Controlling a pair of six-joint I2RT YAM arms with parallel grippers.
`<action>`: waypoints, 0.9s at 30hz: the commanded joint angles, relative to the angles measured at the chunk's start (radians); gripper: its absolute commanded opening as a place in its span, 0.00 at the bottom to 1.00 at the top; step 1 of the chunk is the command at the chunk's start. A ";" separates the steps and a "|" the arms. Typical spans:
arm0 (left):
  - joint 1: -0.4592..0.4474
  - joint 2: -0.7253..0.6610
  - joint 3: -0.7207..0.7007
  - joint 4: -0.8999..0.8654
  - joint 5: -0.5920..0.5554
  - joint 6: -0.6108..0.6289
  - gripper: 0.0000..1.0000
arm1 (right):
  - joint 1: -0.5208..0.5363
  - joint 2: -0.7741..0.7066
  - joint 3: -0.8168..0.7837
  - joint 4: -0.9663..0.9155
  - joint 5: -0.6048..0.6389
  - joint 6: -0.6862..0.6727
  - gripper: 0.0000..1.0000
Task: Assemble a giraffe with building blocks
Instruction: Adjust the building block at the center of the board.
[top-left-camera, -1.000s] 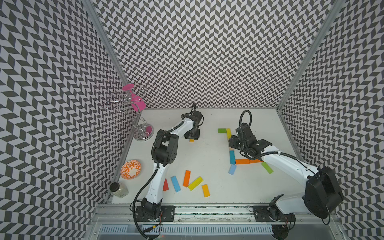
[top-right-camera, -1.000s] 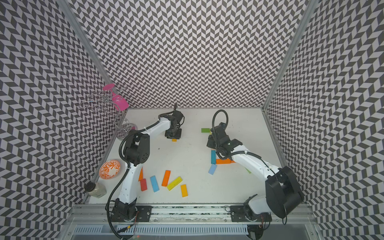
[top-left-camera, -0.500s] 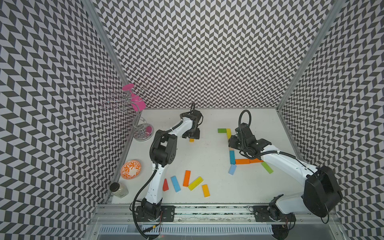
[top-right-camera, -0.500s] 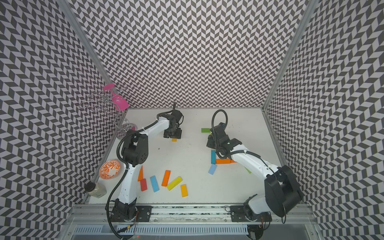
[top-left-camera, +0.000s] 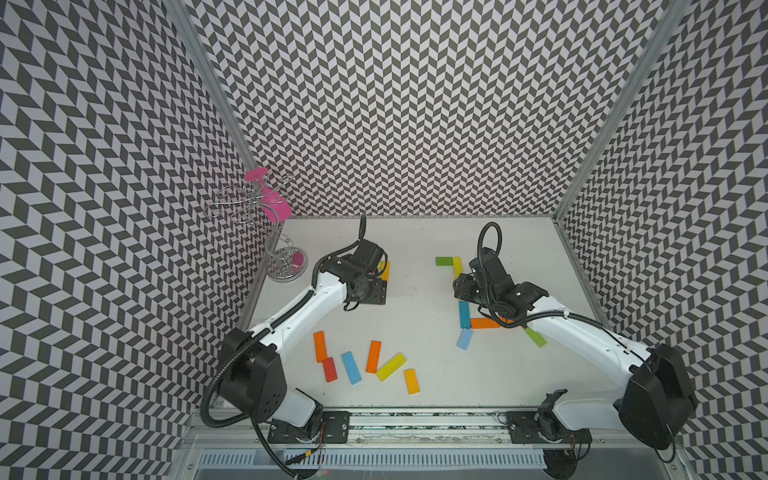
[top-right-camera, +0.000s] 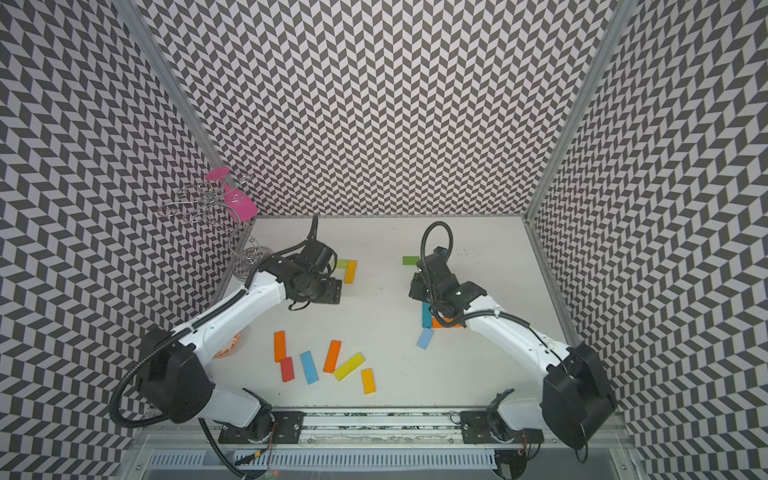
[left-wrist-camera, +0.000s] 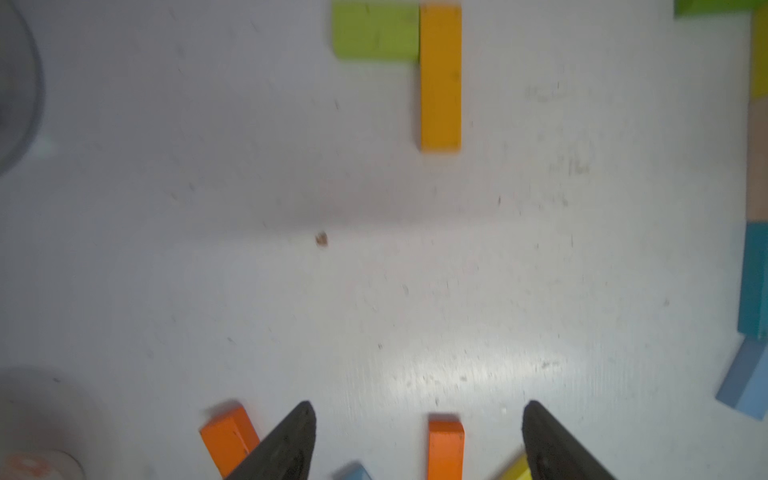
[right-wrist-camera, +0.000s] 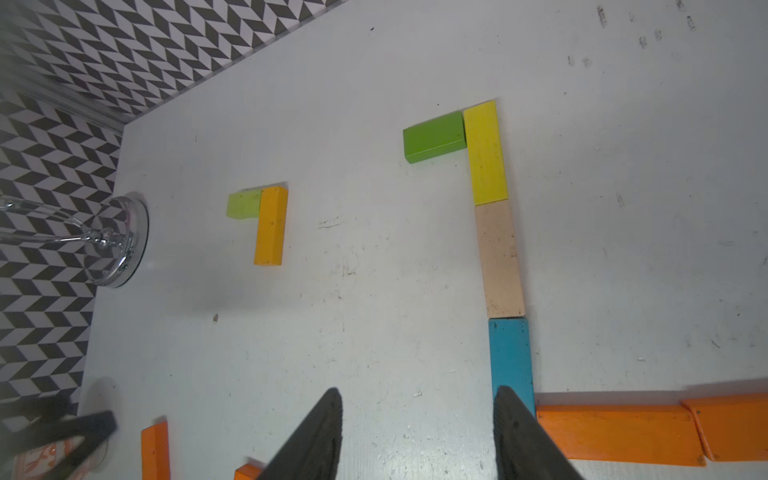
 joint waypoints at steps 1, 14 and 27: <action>-0.085 -0.075 -0.137 0.037 0.076 -0.104 0.78 | 0.052 -0.031 -0.018 -0.026 0.047 0.057 0.57; -0.273 -0.169 -0.393 0.137 0.102 -0.287 0.79 | 0.326 -0.084 -0.083 -0.013 0.101 0.129 0.56; -0.288 -0.073 -0.415 0.194 0.092 -0.311 0.84 | 0.485 -0.337 -0.406 0.324 0.006 -0.012 0.55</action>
